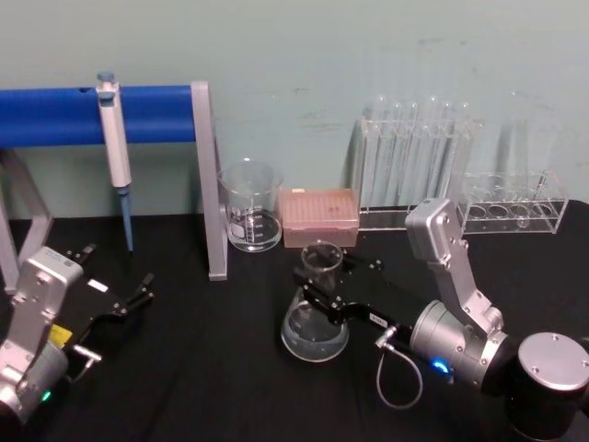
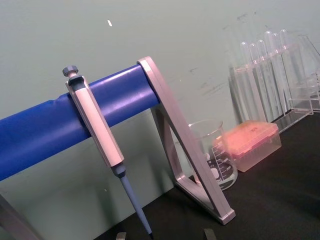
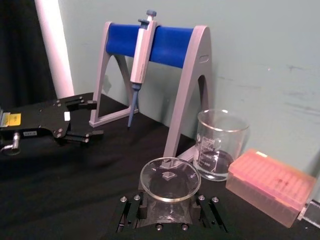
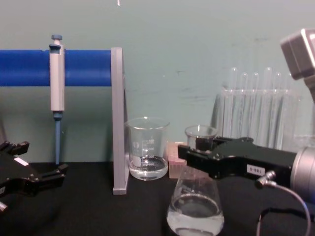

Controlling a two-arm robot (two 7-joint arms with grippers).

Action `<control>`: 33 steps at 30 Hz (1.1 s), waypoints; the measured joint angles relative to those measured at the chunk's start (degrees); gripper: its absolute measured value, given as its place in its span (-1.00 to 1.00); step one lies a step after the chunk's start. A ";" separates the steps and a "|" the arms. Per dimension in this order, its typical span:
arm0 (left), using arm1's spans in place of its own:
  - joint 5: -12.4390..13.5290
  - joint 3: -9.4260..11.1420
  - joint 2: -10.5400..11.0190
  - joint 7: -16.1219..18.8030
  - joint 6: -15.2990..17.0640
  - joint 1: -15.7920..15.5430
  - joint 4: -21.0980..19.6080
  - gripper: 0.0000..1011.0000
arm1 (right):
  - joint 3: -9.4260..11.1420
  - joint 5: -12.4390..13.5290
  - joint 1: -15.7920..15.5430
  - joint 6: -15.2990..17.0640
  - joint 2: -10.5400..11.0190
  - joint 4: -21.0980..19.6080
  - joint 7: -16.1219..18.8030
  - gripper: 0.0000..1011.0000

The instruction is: Grasp the erlenmeyer flask with one hand, shake it three times, then place it back.

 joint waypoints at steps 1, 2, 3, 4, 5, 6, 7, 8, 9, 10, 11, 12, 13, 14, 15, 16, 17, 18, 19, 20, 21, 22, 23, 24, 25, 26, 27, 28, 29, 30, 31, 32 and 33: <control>0.00 0.00 0.00 0.00 0.00 0.00 0.00 0.98 | -0.09 0.02 0.03 -0.10 0.03 0.21 0.17 -0.10; 0.00 0.00 0.00 0.00 0.00 0.00 0.00 0.98 | -0.15 0.03 0.05 -0.17 0.05 0.35 0.26 -0.10; 0.00 0.00 0.00 0.00 0.00 0.00 0.00 0.98 | -0.29 0.05 0.11 -0.31 0.10 0.68 0.49 -0.10; 0.00 0.00 0.00 0.00 0.00 0.00 0.00 0.98 | -0.36 0.06 0.14 -0.38 0.11 0.83 0.60 -0.10; 0.00 0.00 0.00 0.00 0.00 0.00 0.00 0.98 | -0.41 0.07 0.17 -0.45 0.13 0.95 0.70 -0.10; 0.00 0.00 0.00 0.00 0.00 0.00 0.00 0.98 | -0.52 0.09 0.21 -0.57 0.19 1.23 0.88 -0.10; 0.00 0.00 0.00 0.00 0.00 0.00 0.00 0.98 | -0.52 0.09 0.21 -0.57 0.19 1.23 0.88 -0.10; 0.00 0.00 0.00 0.00 0.00 0.00 0.00 0.98 | -0.61 0.09 0.24 -0.69 0.22 1.49 0.98 -0.10; 0.00 0.00 0.00 0.00 0.00 0.00 0.00 0.98 | -0.70 0.09 0.29 -0.76 0.22 1.75 1.02 -0.10; 0.00 0.00 0.00 0.00 0.00 0.00 0.00 0.98 | -0.74 0.09 0.32 -0.79 0.22 1.89 1.03 -0.10; 0.00 0.00 0.00 0.00 0.00 0.00 0.00 0.98 | -0.77 0.09 0.34 -0.82 0.21 2.03 1.03 -0.10; 0.00 0.00 0.00 0.00 0.00 0.00 0.00 0.98 | -0.81 0.07 0.36 -0.88 0.21 2.26 1.04 -0.10; 0.00 0.00 0.00 0.00 0.00 0.00 0.00 0.98 | -0.83 0.05 0.36 -0.89 0.20 2.34 1.04 -0.10; 0.00 0.00 0.00 0.00 0.00 0.00 0.00 0.98 | -0.86 0.04 0.38 -0.91 0.18 2.42 1.03 -0.10; 0.00 0.00 0.00 0.00 0.00 0.00 0.00 0.98 | -0.90 0.01 0.38 -0.91 0.14 2.56 1.01 -0.10; 0.00 0.00 0.00 0.00 0.00 0.00 0.00 0.98 | -0.90 0.01 0.38 -0.91 0.14 2.56 1.01 -0.10; 0.00 0.00 0.00 0.00 0.00 0.00 0.00 0.98 | -0.92 0.00 0.38 -0.91 0.10 2.67 1.00 -0.10; 0.00 0.00 0.00 0.00 0.00 0.00 0.00 0.98 | -0.93 -0.01 0.38 -0.91 0.09 2.71 1.00 -0.10; 0.00 0.00 0.00 0.00 0.00 0.00 0.00 0.98 | -0.96 -0.03 0.38 -0.91 0.06 2.78 0.98 -0.10; 0.00 0.00 0.00 0.00 0.00 0.00 0.00 0.98 | -0.96 -0.05 0.38 -0.91 0.05 2.82 0.96 -0.10; 0.00 0.00 0.00 0.00 0.00 0.00 0.00 0.98 | -0.97 -0.06 0.38 -0.91 0.04 2.85 0.95 -0.10; 0.00 0.00 0.00 0.00 0.00 0.00 0.00 0.98 | -0.97 -0.07 0.38 -0.91 0.04 2.87 0.93 -0.10; 0.00 0.00 0.00 0.00 0.00 0.00 0.00 0.98 | -0.97 -0.09 0.38 -0.91 0.05 2.90 0.91 -0.10; 0.00 0.00 0.00 0.00 0.00 0.00 0.00 0.98 | -0.97 -0.12 0.37 -0.91 0.05 2.92 0.89 -0.10; 0.00 0.00 0.00 0.00 0.00 0.00 0.00 0.98 | -0.97 -0.14 0.36 -0.91 0.05 2.95 0.87 -0.10; 0.00 0.00 0.00 0.00 0.00 0.00 0.00 0.98 | -0.98 -0.18 0.35 -0.91 0.05 3.00 0.81 -0.10; 0.00 0.00 0.00 0.00 0.00 0.00 0.00 0.98 | -0.98 -0.20 0.34 -0.89 0.05 3.02 0.78 -0.10; 0.00 0.00 0.00 0.00 0.00 0.00 0.00 0.98 | -0.99 -0.23 0.33 -0.85 0.04 3.05 0.71 -0.10; 0.00 0.00 0.00 0.00 0.00 0.00 0.00 0.98 | -1.00 -0.25 0.33 -0.83 0.04 3.07 0.68 -0.10; 0.00 0.00 0.00 0.00 0.00 0.00 0.00 0.98 | -1.01 -0.27 0.32 -0.81 0.03 3.09 0.66 -0.10; 0.00 0.00 0.00 0.00 0.00 0.00 0.00 0.98 | -1.02 -0.27 0.31 -0.78 0.03 3.11 0.61 -0.10; 0.00 0.00 0.00 0.00 0.00 0.00 0.00 0.98 | -1.02 -0.26 0.30 -0.77 0.03 3.12 0.60 -0.10; 0.00 0.00 0.00 0.00 0.00 0.00 0.00 0.98 | -1.02 -0.27 0.29 -0.76 0.03 3.13 0.59 -0.10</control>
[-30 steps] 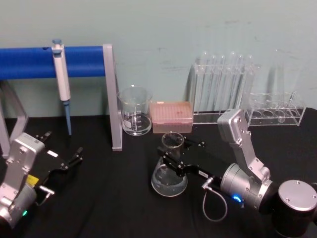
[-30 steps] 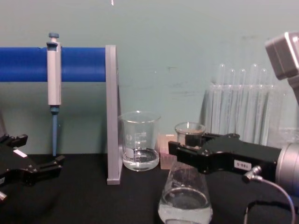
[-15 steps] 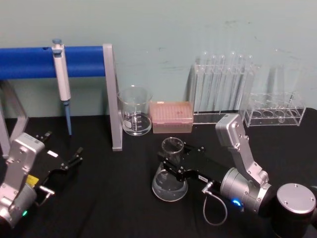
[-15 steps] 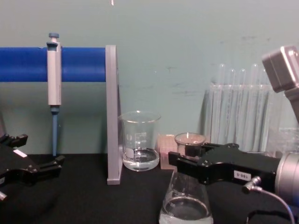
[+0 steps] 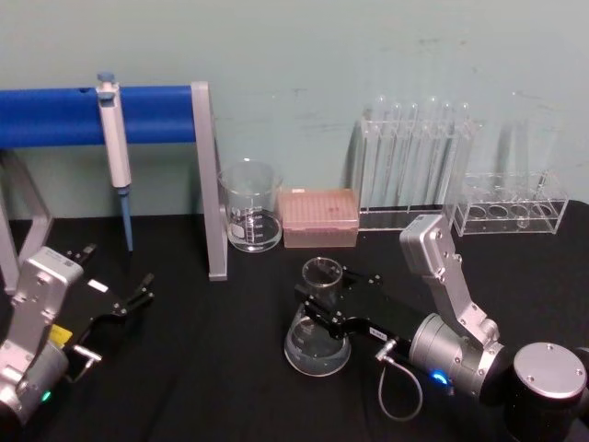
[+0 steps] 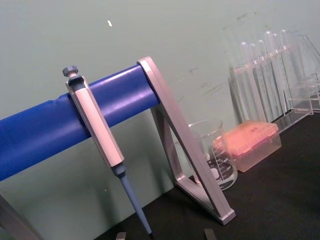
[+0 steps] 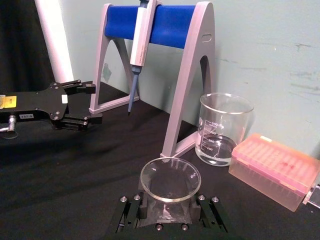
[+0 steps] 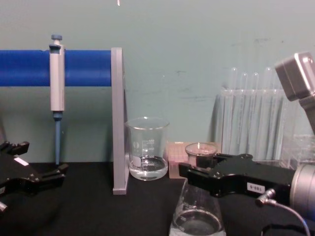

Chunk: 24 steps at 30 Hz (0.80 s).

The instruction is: Grasp the erlenmeyer flask with one hand, shake it three times, then place it back.

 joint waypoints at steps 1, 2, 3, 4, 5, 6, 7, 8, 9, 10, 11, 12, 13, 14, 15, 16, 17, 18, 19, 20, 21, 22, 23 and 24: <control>0.00 0.00 0.00 0.00 0.00 0.00 0.00 0.98 | 0.00 0.00 0.00 0.01 0.00 0.01 0.00 -0.10; 0.00 0.00 0.00 0.00 0.00 0.00 0.00 0.98 | 0.01 0.00 -0.01 0.01 0.00 0.04 0.00 -0.10; 0.00 0.00 0.00 0.00 0.00 0.01 0.00 0.98 | 0.02 0.00 -0.02 0.02 0.00 0.04 -0.01 -0.10; 0.00 0.00 0.00 0.00 0.00 0.00 0.00 0.98 | 0.02 -0.02 -0.02 0.03 0.01 0.05 0.00 -0.10; 0.00 0.00 0.00 0.00 0.00 0.00 0.00 0.98 | 0.03 -0.03 -0.03 0.06 0.01 0.06 -0.02 -0.10; 0.00 0.00 0.00 0.00 0.00 0.00 0.00 0.98 | 0.04 -0.04 -0.04 0.08 0.01 0.08 -0.04 -0.10; 0.00 0.00 0.00 0.00 0.00 0.00 0.00 0.98 | 0.05 -0.08 -0.05 0.11 -0.01 0.10 -0.06 -0.10; 0.00 0.00 0.00 0.00 0.00 0.00 0.00 0.98 | 0.05 -0.08 -0.05 0.11 -0.01 0.10 -0.06 -0.10; 0.00 0.00 0.00 0.00 0.00 0.00 0.00 0.98 | 0.05 -0.10 -0.05 0.12 -0.02 0.13 -0.07 -0.10; 0.00 0.00 0.00 0.00 0.00 0.00 0.00 0.98 | 0.05 -0.13 -0.05 0.14 -0.03 0.16 -0.07 -0.10; 0.00 0.00 0.00 0.00 0.00 0.00 0.00 0.98 | 0.05 -0.14 -0.05 0.16 -0.03 0.17 -0.07 -0.10; 0.00 0.00 0.00 0.00 0.00 0.00 0.00 0.98 | 0.05 -0.16 -0.04 0.17 -0.03 0.18 -0.07 -0.10; 0.00 0.00 0.00 0.00 0.00 0.00 0.00 0.98 | 0.02 -0.24 -0.01 0.20 -0.03 0.21 -0.06 -0.10; 0.00 0.00 0.00 0.00 0.00 0.00 0.00 0.98 | -0.01 -0.28 0.01 0.21 -0.02 0.22 -0.06 -0.10; 0.00 0.00 0.00 0.00 0.00 0.00 0.00 0.98 | -0.04 -0.33 0.03 0.23 -0.02 0.24 -0.06 -0.10; 0.00 0.00 0.00 0.00 0.00 0.01 0.00 0.98 | -0.04 -0.34 0.03 0.24 -0.01 0.25 -0.06 -0.10; 0.00 0.00 0.00 0.00 0.00 0.01 0.00 0.98 | -0.04 -0.35 0.03 0.26 -0.01 0.25 -0.06 -0.10; 0.00 0.00 0.00 0.00 0.00 0.00 0.00 0.98 | -0.04 -0.35 0.04 0.27 -0.01 0.25 -0.06 -0.10; 0.00 0.00 0.00 0.00 0.00 0.01 0.00 0.98 | -0.03 -0.35 0.04 0.29 0.00 0.25 -0.05 -0.10; 0.00 0.00 0.00 0.00 0.00 0.00 0.00 0.98 | -0.03 -0.36 0.04 0.29 0.00 0.26 -0.05 -0.10; 0.00 0.00 0.00 0.00 0.00 0.00 0.00 0.98 | -0.03 -0.36 0.04 0.30 0.00 0.26 -0.06 -0.10; 0.00 0.00 0.00 0.00 0.00 0.00 0.00 0.98 | -0.03 -0.37 0.03 0.32 0.00 0.26 -0.05 -0.10; 0.00 0.00 0.00 0.00 0.00 0.01 0.00 0.98 | -0.03 -0.37 0.03 0.33 0.00 0.26 -0.05 -0.10; 0.00 0.00 0.00 0.00 0.00 0.00 0.00 0.98 | -0.02 -0.37 0.03 0.33 0.00 0.26 -0.05 -0.10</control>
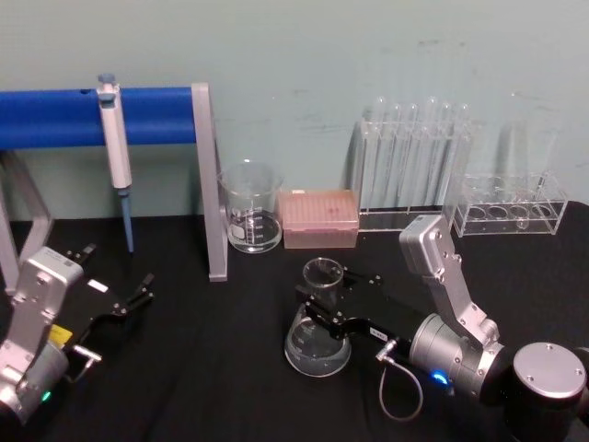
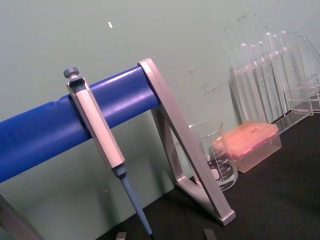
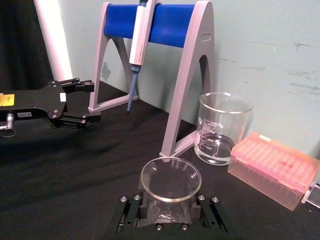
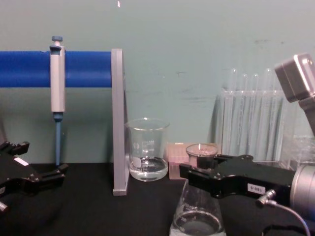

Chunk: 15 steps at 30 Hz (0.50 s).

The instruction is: Grasp the erlenmeyer flask with one hand, shake it three times, then place it back.

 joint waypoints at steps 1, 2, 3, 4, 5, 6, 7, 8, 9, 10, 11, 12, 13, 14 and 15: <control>0.00 0.00 0.00 0.00 0.00 0.00 0.00 0.98 | 0.00 0.00 0.00 0.01 0.00 0.00 0.01 -0.10; 0.00 0.00 0.00 0.00 0.00 0.00 0.00 0.98 | 0.00 -0.01 -0.01 0.02 0.00 0.00 0.01 -0.10; 0.00 0.00 0.00 0.00 0.00 0.00 0.00 0.98 | 0.00 -0.01 -0.01 0.02 0.00 0.00 0.01 -0.10; 0.00 0.00 0.00 0.00 0.00 0.00 0.00 0.98 | 0.01 -0.01 -0.01 0.03 0.00 0.00 0.01 -0.10; 0.00 0.00 0.00 0.00 0.00 0.00 0.00 0.98 | 0.01 -0.01 -0.01 0.03 0.00 0.00 0.01 -0.07; 0.00 0.00 0.00 0.00 0.00 0.00 0.01 0.98 | -0.04 -0.19 -0.07 0.31 0.05 0.11 0.03 -0.05; 0.00 0.00 0.00 0.00 0.00 0.00 0.00 0.98 | -0.07 -0.21 -0.11 0.34 0.05 0.14 0.05 -0.03; 0.00 0.00 0.00 0.00 0.00 0.00 0.00 0.98 | -0.06 -0.20 -0.08 0.34 0.04 0.13 0.04 0.06; 0.00 0.00 0.00 0.00 0.00 0.00 0.00 0.98 | -0.06 -0.20 -0.09 0.35 0.04 0.13 0.05 0.18; 0.00 0.00 0.00 0.00 0.00 0.00 0.00 0.98 | -0.06 -0.20 -0.09 0.34 0.03 0.13 0.05 0.18; 0.00 0.00 0.00 0.00 0.00 0.00 0.00 0.98 | -0.06 -0.20 -0.09 0.34 0.03 0.12 0.05 0.24; 0.00 0.00 0.00 0.00 0.00 0.00 0.00 0.98 | -0.06 -0.20 -0.09 0.33 0.03 0.12 0.05 0.30; 0.00 0.00 0.00 0.00 0.00 0.00 0.00 0.98 | -0.06 -0.20 -0.09 0.33 0.03 0.12 0.05 0.34; 0.00 0.00 0.00 0.00 0.00 0.00 0.00 0.98 | -0.06 -0.20 -0.08 0.31 0.02 0.11 0.05 0.42; 0.00 0.00 0.00 0.00 0.00 0.00 0.00 0.98 | -0.06 -0.20 -0.08 0.30 0.01 0.11 0.05 0.49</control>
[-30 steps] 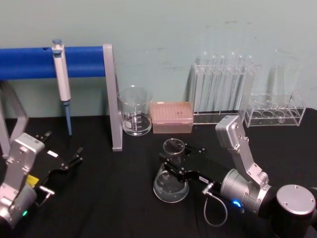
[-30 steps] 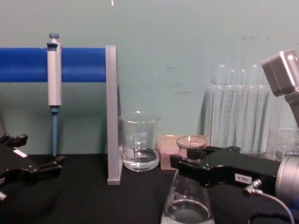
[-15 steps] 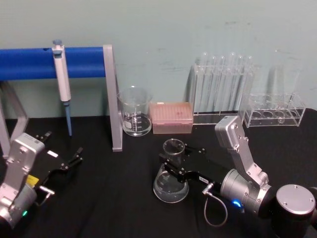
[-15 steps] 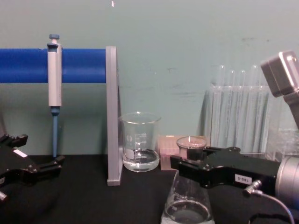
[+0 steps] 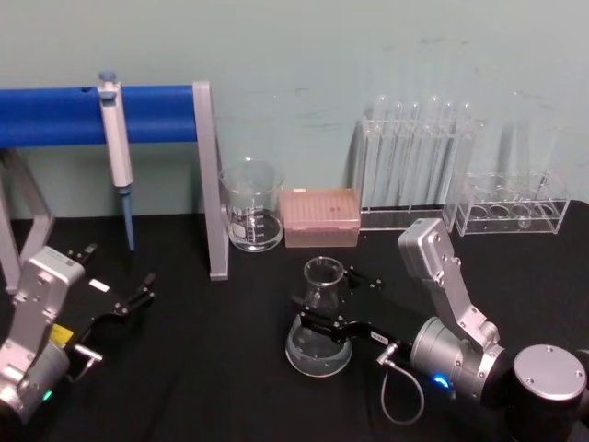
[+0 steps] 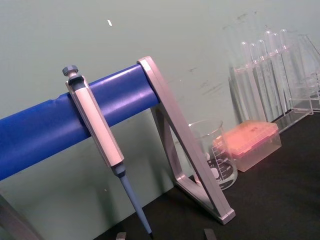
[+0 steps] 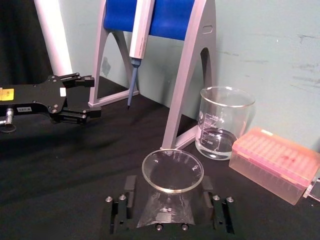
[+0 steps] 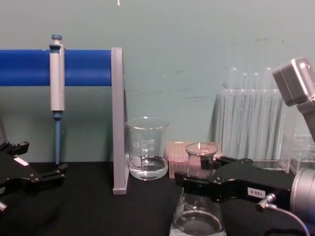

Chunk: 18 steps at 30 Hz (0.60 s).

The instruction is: Grasp the erlenmeyer flask with one hand, shake it three times, then place it back.

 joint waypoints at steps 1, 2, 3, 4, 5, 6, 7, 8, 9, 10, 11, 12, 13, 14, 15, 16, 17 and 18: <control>0.00 0.00 0.00 0.00 0.00 0.00 0.00 0.98 | 0.00 0.00 0.00 -0.01 0.00 -0.01 0.00 0.53; 0.00 0.00 0.00 0.00 0.00 0.00 0.00 0.98 | 0.01 0.01 0.00 -0.03 -0.01 -0.01 0.00 0.60; 0.00 0.00 0.00 0.00 0.00 0.00 0.00 0.98 | 0.01 0.02 0.01 -0.04 -0.01 -0.01 0.00 0.63; 0.00 0.00 0.00 0.00 0.00 0.00 0.00 0.98 | 0.02 0.04 0.02 -0.05 -0.01 -0.02 0.00 0.71; 0.00 0.00 0.00 0.00 0.00 0.00 0.00 0.98 | 0.02 0.04 0.02 -0.06 -0.01 -0.02 0.00 0.78; 0.00 0.00 0.00 0.00 0.00 0.00 0.00 0.98 | 0.02 0.04 0.02 -0.06 -0.01 -0.02 0.00 0.84; 0.00 0.00 0.00 0.00 0.00 0.00 0.00 0.98 | 0.03 0.06 0.02 -0.07 -0.01 -0.03 0.00 0.87; 0.00 0.00 0.00 0.00 0.00 0.00 0.00 0.98 | 0.03 0.07 0.02 -0.07 -0.01 -0.04 0.00 0.90; 0.00 0.00 0.00 0.00 0.00 0.00 0.00 0.98 | 0.04 0.08 0.02 -0.08 -0.01 -0.05 0.00 0.98; 0.00 0.00 0.00 0.00 0.00 0.00 0.00 0.98 | 0.04 0.09 0.02 -0.08 -0.01 -0.05 0.00 0.98; 0.00 0.00 0.00 0.00 0.00 0.00 0.00 0.98 | 0.05 0.09 0.02 -0.08 -0.01 -0.05 -0.01 0.98; 0.00 0.00 0.00 0.00 0.00 0.00 0.00 0.98 | 0.05 0.09 0.02 -0.09 -0.01 -0.05 -0.01 0.98; 0.00 0.00 0.00 0.00 0.00 0.00 0.00 0.98 | 0.05 0.10 0.02 -0.10 -0.01 -0.06 -0.02 0.98; 0.00 0.00 0.00 0.00 0.00 0.00 0.00 0.98 | 0.05 0.11 0.02 -0.10 -0.01 -0.07 -0.02 0.98; 0.00 0.00 0.00 0.00 0.00 0.00 0.00 0.98 | 0.05 0.11 0.02 -0.11 -0.01 -0.07 -0.02 0.98; 0.00 0.00 0.00 0.00 0.00 0.00 0.00 0.98 | 0.05 0.12 0.02 -0.11 -0.01 -0.08 -0.02 0.98; 0.00 0.00 0.00 0.00 0.00 0.00 0.00 0.98 | 0.05 0.12 0.02 -0.12 -0.01 -0.08 -0.02 0.98; 0.00 0.00 0.00 0.00 0.00 0.00 0.00 0.98 | 0.05 0.13 0.02 -0.12 -0.01 -0.08 -0.02 0.98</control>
